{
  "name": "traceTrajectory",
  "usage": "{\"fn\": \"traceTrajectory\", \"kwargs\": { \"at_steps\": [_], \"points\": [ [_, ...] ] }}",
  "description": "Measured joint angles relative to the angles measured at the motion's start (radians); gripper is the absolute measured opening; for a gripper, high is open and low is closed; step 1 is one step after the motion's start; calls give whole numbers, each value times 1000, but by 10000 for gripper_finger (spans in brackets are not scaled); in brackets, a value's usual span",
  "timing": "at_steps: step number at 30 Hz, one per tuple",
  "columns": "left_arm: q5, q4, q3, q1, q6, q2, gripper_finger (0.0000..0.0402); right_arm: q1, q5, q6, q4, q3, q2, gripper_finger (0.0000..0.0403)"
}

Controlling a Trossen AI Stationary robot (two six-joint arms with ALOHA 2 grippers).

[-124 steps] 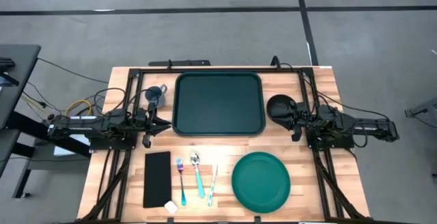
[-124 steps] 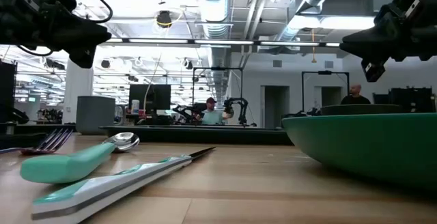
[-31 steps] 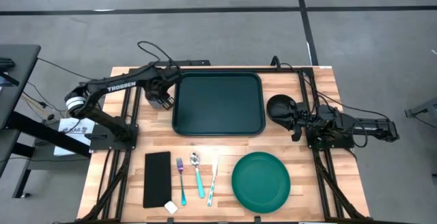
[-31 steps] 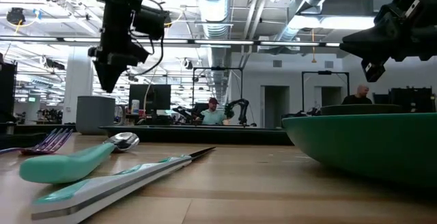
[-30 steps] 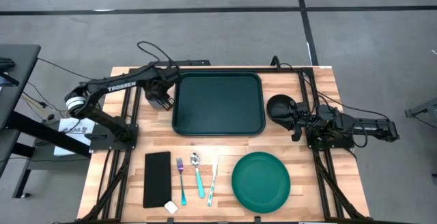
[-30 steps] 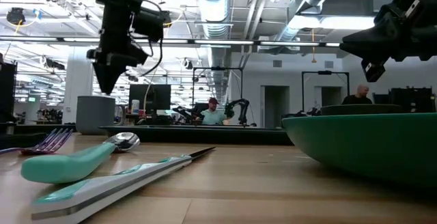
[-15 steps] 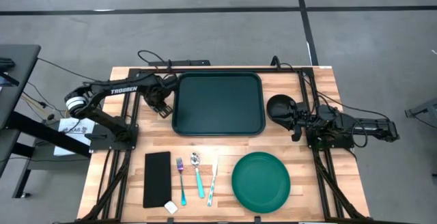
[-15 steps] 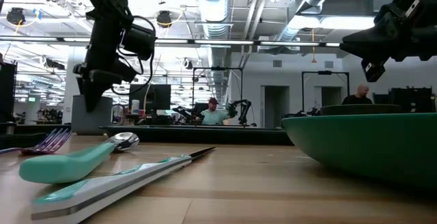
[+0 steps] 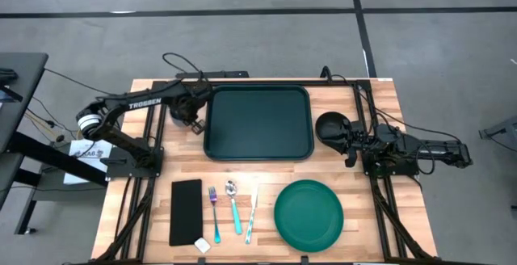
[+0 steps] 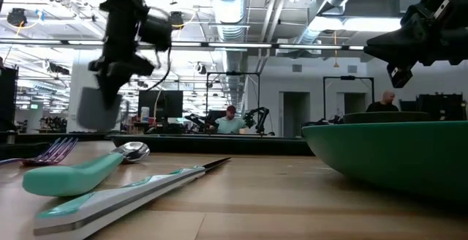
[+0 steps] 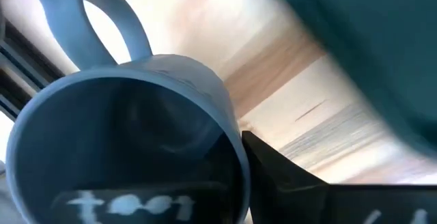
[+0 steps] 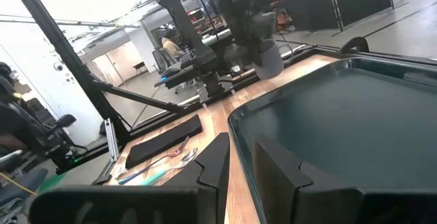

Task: Set up tray
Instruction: Put the light blue mug on the top left of the dark green tray

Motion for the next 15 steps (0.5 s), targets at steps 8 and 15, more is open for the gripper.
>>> {"fn": "traceTrajectory", "kwargs": {
  "at_steps": [8,15],
  "points": [
    [205,271,297,-23,29,32,2,0,0,0,0,0,0,59],
    [241,149,767,-63,184,359,1,0,-1,0,0,0,0,59]
  ]
}}
